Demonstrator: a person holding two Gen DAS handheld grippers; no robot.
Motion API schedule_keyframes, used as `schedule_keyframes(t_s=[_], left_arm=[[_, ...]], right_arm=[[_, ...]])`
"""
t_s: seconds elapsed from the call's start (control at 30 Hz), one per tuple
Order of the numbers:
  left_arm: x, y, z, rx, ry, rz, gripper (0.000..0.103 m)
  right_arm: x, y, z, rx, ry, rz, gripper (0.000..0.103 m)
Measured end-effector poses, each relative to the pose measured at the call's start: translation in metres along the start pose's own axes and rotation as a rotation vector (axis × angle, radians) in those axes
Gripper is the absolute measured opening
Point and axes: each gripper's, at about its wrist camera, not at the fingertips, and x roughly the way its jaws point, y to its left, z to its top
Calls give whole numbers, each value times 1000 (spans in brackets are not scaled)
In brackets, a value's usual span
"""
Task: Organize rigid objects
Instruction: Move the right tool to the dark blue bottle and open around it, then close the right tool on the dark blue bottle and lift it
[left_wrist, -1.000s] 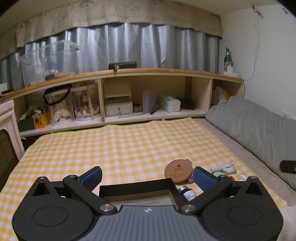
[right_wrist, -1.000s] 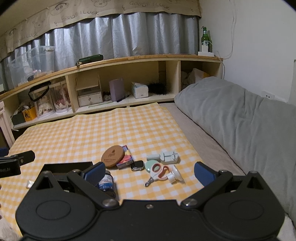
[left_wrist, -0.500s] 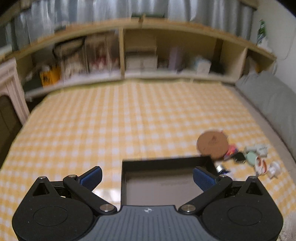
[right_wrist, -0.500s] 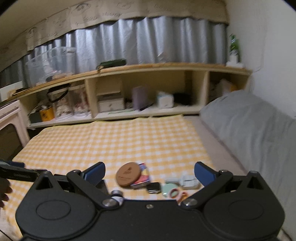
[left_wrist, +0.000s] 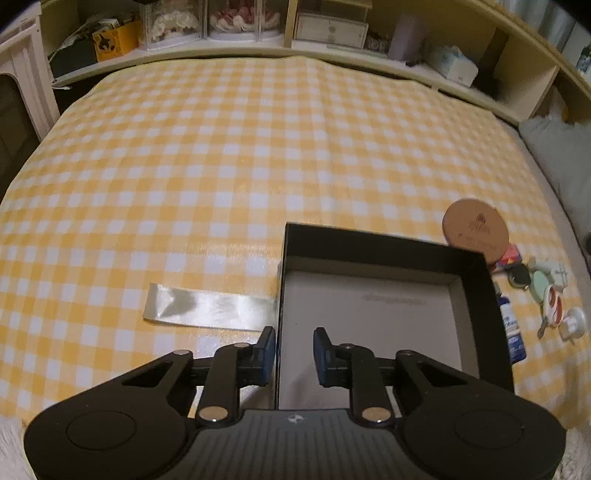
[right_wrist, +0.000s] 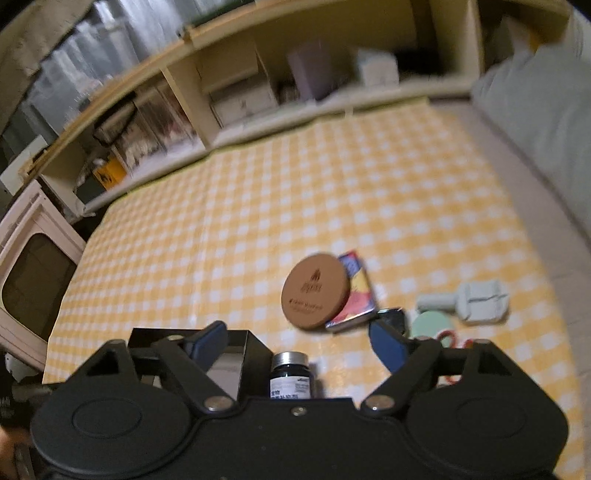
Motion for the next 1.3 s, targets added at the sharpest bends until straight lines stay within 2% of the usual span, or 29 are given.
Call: schedule_keyframes(t_s=[0.07, 0.17, 0.23, 0.3, 0.4, 0.6, 0.67, 0.73, 0.97, 1.3], left_arm=[[5, 0, -1, 8, 19, 8, 19], [13, 0, -1, 24, 47, 24, 10], [18, 0, -1, 39, 57, 42, 6], [22, 1, 0, 40, 58, 49, 3], [26, 4, 2, 33, 61, 41, 3], [29, 6, 4, 32, 58, 35, 4], [28, 7, 4, 26, 58, 31, 4], [27, 7, 4, 23, 57, 29, 4], [27, 8, 3, 29, 54, 31, 4], [27, 7, 3, 29, 53, 33, 4]], right_arm=[[21, 0, 3, 10, 53, 8, 77], [53, 2, 1, 7, 138, 6, 67], [73, 3, -3, -1, 182, -9, 56], [88, 3, -8, 5, 227, 2, 51], [107, 2, -13, 27, 286, 20, 50], [130, 2, -19, 46, 307, 37, 50], [136, 3, -24, 44, 318, 34, 44], [133, 3, -27, 26, 306, 38, 40], [98, -8, -24, -9, 254, -10, 40], [49, 1, -27, -149, 175, -67, 40]])
